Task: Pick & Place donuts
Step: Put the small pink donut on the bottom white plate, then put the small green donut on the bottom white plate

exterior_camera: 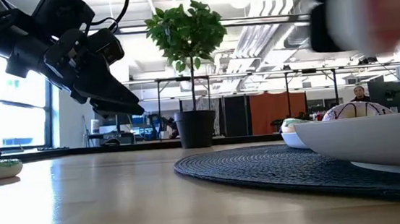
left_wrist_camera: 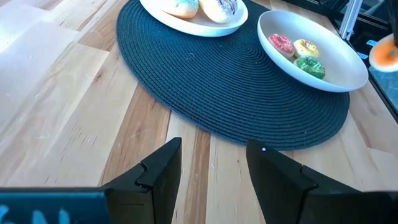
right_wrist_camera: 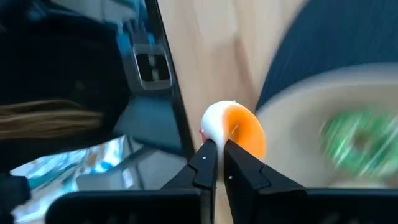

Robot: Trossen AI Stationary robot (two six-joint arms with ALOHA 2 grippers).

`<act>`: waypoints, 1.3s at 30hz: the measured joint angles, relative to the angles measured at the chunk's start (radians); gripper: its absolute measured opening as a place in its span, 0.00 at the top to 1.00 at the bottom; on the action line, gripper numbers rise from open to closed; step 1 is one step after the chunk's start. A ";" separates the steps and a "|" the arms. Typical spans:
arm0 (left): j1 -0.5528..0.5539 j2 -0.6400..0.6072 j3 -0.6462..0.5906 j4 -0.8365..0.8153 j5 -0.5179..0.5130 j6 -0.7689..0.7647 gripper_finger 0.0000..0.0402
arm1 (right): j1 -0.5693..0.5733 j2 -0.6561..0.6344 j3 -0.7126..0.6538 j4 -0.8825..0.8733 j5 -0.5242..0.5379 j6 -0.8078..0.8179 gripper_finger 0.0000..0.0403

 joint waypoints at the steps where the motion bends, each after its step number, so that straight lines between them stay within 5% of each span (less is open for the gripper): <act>1: 0.000 0.000 0.000 -0.001 0.000 0.000 0.55 | 0.017 0.002 0.000 -0.014 -0.003 0.036 0.97; 14: 0.000 0.000 0.000 -0.001 0.000 0.000 0.55 | 0.117 0.004 -0.001 -0.155 0.097 0.172 0.90; 28: 0.000 0.000 0.000 0.000 0.000 0.000 0.55 | 0.074 0.008 -0.117 -0.092 0.006 0.260 0.82; 39: 0.000 0.000 0.000 0.008 0.000 0.000 0.55 | -0.054 0.008 -0.126 -0.056 -0.031 0.100 0.71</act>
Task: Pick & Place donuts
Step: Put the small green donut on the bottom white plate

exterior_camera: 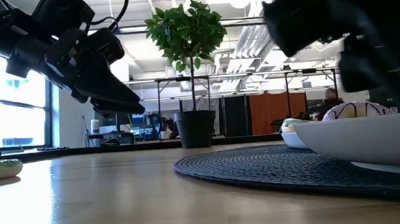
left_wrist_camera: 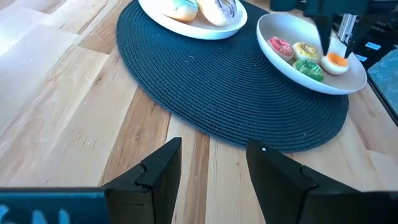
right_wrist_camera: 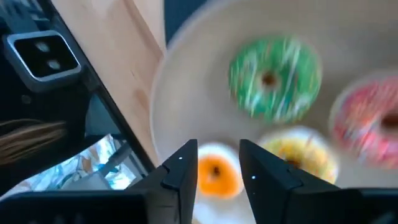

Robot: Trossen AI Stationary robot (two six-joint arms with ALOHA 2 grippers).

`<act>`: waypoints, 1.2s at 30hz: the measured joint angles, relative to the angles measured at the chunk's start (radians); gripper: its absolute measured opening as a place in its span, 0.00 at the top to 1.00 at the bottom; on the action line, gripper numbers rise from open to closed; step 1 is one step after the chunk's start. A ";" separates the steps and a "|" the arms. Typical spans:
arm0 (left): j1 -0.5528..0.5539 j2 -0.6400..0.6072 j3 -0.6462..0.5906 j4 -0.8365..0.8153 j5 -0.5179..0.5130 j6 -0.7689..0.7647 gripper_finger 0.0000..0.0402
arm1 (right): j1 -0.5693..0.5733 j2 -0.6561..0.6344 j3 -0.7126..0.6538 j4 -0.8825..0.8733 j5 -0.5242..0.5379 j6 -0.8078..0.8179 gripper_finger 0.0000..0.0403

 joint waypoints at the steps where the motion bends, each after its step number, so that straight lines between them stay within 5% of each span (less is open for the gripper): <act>1: 0.000 0.000 0.000 0.002 0.001 0.000 0.55 | -0.015 0.000 0.000 0.012 0.008 -0.032 0.71; 13: 0.000 -0.085 0.000 -0.042 0.243 -0.036 0.56 | -0.159 0.000 0.000 0.373 0.387 -0.701 0.70; 23: -0.109 -0.248 0.001 -0.497 0.382 -0.152 0.73 | -0.205 0.000 0.000 0.472 0.418 -0.941 0.70; 27: -0.234 -0.257 0.017 -0.665 0.291 -0.227 0.77 | -0.205 0.000 0.000 0.472 0.429 -0.941 0.70; 36: -0.421 -0.257 0.146 -0.969 -0.091 -0.166 0.78 | -0.204 0.000 0.000 0.473 0.433 -0.893 0.70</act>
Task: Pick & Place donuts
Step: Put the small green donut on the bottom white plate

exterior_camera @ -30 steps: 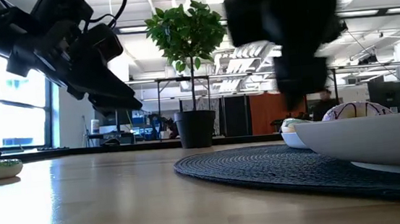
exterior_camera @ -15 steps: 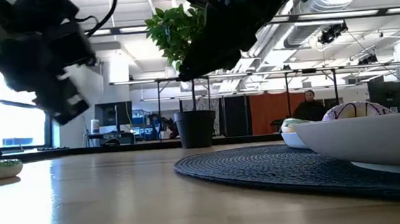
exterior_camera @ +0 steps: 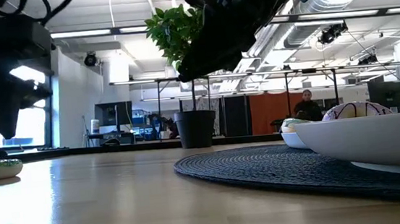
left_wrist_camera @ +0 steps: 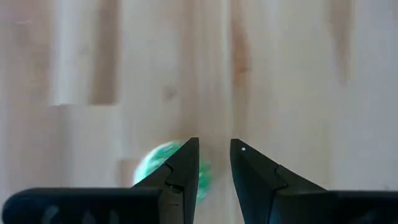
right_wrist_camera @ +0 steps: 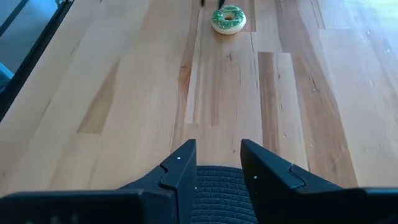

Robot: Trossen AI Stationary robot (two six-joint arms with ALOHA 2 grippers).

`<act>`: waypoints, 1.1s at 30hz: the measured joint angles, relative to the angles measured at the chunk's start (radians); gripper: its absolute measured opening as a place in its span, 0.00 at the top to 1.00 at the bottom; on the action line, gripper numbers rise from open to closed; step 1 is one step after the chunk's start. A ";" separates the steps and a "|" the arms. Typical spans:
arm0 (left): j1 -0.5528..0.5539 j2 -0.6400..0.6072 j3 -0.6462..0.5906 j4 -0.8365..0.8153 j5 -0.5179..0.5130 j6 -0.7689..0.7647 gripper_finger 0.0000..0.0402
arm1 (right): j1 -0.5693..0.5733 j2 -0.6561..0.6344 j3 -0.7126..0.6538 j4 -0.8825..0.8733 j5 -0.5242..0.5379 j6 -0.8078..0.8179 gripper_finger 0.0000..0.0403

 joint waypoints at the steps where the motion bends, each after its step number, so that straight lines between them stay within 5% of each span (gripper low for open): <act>1: -0.010 0.000 0.015 -0.041 -0.035 0.004 0.78 | 0.000 0.000 0.000 0.000 0.000 0.007 0.70; 16: -0.083 0.085 0.013 -0.133 -0.060 -0.015 0.75 | 0.000 0.000 0.002 0.037 0.074 0.004 0.70; 25: -0.083 0.142 0.012 -0.112 -0.076 0.034 0.60 | 0.000 0.014 0.002 0.064 0.154 -0.374 0.70; 33: -0.083 0.210 0.015 -0.083 -0.084 0.035 0.59 | 0.013 0.137 0.002 0.294 0.038 -0.587 0.70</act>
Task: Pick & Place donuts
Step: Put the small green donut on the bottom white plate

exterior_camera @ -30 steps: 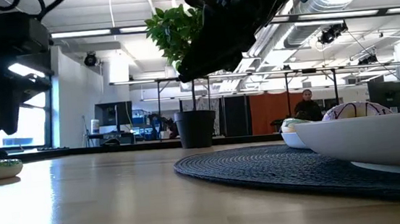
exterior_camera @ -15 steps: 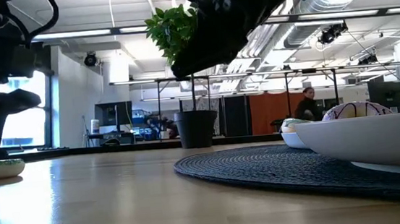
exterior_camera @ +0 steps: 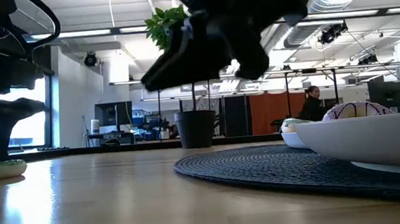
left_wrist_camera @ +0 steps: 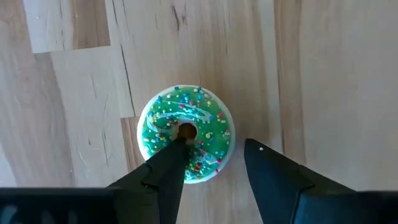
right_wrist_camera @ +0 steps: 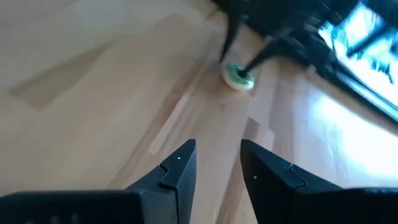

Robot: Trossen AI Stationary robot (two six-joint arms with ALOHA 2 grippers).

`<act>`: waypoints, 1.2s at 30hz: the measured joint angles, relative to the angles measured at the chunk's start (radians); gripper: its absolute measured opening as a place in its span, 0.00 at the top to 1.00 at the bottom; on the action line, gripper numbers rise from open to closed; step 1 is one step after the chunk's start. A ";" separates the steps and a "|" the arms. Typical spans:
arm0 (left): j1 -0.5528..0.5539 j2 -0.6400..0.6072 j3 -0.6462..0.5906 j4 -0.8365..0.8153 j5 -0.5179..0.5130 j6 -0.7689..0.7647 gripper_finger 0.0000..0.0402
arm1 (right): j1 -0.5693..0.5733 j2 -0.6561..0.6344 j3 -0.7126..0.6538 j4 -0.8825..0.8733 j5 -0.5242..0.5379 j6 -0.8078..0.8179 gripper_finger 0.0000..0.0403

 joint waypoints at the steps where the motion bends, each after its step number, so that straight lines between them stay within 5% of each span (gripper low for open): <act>1: 0.000 0.008 0.001 0.002 0.003 0.002 0.61 | 0.003 0.016 0.000 0.017 0.008 -0.043 0.70; 7: 0.001 0.020 0.015 0.021 0.011 0.000 0.83 | 0.016 0.040 -0.001 0.046 0.248 -0.076 0.70; 10: 0.000 0.016 0.069 0.042 -0.003 0.017 0.96 | 0.013 0.040 -0.001 0.068 0.250 -0.088 0.70; 17: 0.000 0.016 0.222 0.075 -0.056 0.118 0.95 | 0.021 0.041 -0.001 0.198 0.064 -0.116 0.69; 27: 0.001 0.016 0.327 0.243 -0.059 0.335 0.98 | 0.027 0.041 -0.001 0.260 0.029 -0.116 0.64; 36: 0.001 0.016 0.327 0.244 -0.121 0.341 0.98 | 0.036 0.041 -0.001 0.272 -0.030 -0.115 0.64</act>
